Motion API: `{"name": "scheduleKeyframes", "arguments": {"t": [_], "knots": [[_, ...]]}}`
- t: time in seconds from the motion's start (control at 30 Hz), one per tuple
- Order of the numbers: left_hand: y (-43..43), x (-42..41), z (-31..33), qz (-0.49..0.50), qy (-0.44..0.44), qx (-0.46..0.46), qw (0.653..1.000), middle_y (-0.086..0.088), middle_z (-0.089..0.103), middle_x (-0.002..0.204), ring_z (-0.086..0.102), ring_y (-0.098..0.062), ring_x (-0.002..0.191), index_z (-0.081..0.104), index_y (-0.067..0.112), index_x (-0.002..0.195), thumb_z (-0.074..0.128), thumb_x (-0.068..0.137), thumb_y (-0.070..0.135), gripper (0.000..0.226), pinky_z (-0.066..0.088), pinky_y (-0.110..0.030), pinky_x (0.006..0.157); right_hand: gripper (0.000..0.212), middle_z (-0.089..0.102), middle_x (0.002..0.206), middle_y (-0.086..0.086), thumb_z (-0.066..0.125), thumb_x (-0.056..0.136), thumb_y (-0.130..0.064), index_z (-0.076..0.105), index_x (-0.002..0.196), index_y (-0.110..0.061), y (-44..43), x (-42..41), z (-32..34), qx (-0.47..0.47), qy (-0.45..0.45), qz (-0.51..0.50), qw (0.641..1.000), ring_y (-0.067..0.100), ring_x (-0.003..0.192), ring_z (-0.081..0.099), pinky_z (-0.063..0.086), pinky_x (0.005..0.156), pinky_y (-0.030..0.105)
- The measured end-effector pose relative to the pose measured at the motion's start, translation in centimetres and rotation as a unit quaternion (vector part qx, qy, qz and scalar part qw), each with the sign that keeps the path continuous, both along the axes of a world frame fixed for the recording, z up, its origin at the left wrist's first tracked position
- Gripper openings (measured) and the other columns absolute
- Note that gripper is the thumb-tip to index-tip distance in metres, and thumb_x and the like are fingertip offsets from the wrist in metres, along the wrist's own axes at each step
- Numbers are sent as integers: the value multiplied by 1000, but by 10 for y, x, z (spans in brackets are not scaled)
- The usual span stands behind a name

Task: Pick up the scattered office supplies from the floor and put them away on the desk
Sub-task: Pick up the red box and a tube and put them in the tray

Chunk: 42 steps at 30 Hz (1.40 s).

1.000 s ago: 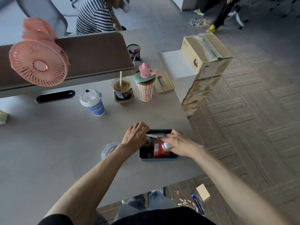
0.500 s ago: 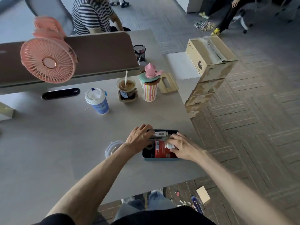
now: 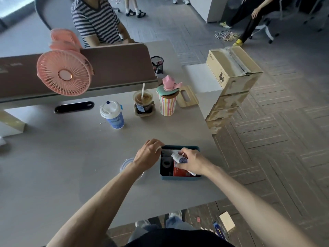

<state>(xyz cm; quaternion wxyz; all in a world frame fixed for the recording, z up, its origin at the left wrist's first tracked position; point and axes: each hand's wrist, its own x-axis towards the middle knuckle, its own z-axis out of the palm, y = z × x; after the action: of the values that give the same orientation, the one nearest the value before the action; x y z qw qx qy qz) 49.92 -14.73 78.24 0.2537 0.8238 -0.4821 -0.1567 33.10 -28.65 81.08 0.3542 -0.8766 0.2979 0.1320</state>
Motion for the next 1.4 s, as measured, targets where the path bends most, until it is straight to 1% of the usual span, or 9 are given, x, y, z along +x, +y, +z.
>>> {"name": "scheduleKeyframes", "arguments": {"t": [0.13, 0.23, 0.37, 0.47, 0.77, 1.0, 1.2, 1.27, 1.4], "knots": [[16, 2, 2, 22, 2, -6, 1000, 0, 61, 116, 53, -22, 108, 64, 20, 110, 50, 89, 11, 26, 51, -39, 81, 39, 65, 111, 7, 57, 92, -39, 51, 124, -17, 16, 26, -3, -9, 6, -24, 1000, 23, 91, 62, 44, 72, 28], [21, 1, 7, 31, 2, -5, 1000, 0, 62, 115, 54, -21, 108, 64, 21, 109, 49, 89, 12, 26, 51, -39, 80, 27, 68, 107, 8, 49, 94, -35, 54, 118, -23, 9, 31, -2, -92, -8, 37, 995, 28, 89, 64, 50, 71, 35], [20, -1, 10, 27, 13, 9, 1000, -1, 62, 114, 55, -22, 107, 63, 20, 110, 47, 89, 15, 26, 51, -39, 80, 25, 66, 113, 2, 55, 94, -28, 63, 117, -20, -12, 27, -2, -225, -64, 140, 962, 23, 104, 57, 43, 80, 32], [17, -6, 10, 15, 17, 10, 1000, -1, 62, 114, 56, -23, 106, 63, 20, 110, 46, 89, 15, 27, 51, -39, 79, 27, 65, 115, 3, 58, 91, -22, 65, 116, -15, -21, 24, -6, -260, -76, 163, 949, 24, 110, 54, 40, 86, 31], [32, -22, 22, 24, -53, 44, 997, 2, 54, 131, 62, -26, 101, 55, 18, 125, 46, 95, 23, 31, 49, -34, 73, 15, 66, 96, 5, 65, 87, -18, 68, 100, -12, -32, -6, -14, -237, -191, 93, 948, 27, 90, 62, 50, 75, 36], [73, -43, 26, 16, -160, 7, 987, -10, 58, 126, 64, -31, 97, 61, 13, 116, 59, 87, 18, 30, 54, -38, 71, 19, 66, 99, 5, 64, 87, -8, 68, 106, -7, -23, -41, -16, -213, -296, 91, 927, 27, 87, 63, 54, 77, 38], [104, -90, 41, -28, -192, -31, 980, -13, 61, 121, 63, -33, 99, 62, 7, 112, 56, 86, 18, 29, 53, -42, 79, 22, 66, 103, 12, 61, 86, -6, 67, 107, -2, 28, -83, -7, -221, -311, 76, 921, 33, 89, 64, 55, 78, 42], [119, -112, 39, -20, -158, -17, 987, -12, 55, 128, 57, -33, 110, 58, 9, 118, 47, 90, 25, 34, 53, -46, 80, 24, 66, 104, 13, 59, 87, -8, 67, 108, -1, 55, -105, -6, -207, -305, 71, 927, 33, 89, 65, 56, 76, 42], [157, -180, 28, -18, -118, -26, 993, -12, 48, 135, 51, -32, 118, 54, 10, 122, 52, 92, 20, 32, 52, -42, 82, 27, 66, 113, 9, 60, 90, -14, 67, 115, -6, 111, -182, -6, -252, -255, 48, 932, 29, 93, 65, 53, 77, 35]]}}
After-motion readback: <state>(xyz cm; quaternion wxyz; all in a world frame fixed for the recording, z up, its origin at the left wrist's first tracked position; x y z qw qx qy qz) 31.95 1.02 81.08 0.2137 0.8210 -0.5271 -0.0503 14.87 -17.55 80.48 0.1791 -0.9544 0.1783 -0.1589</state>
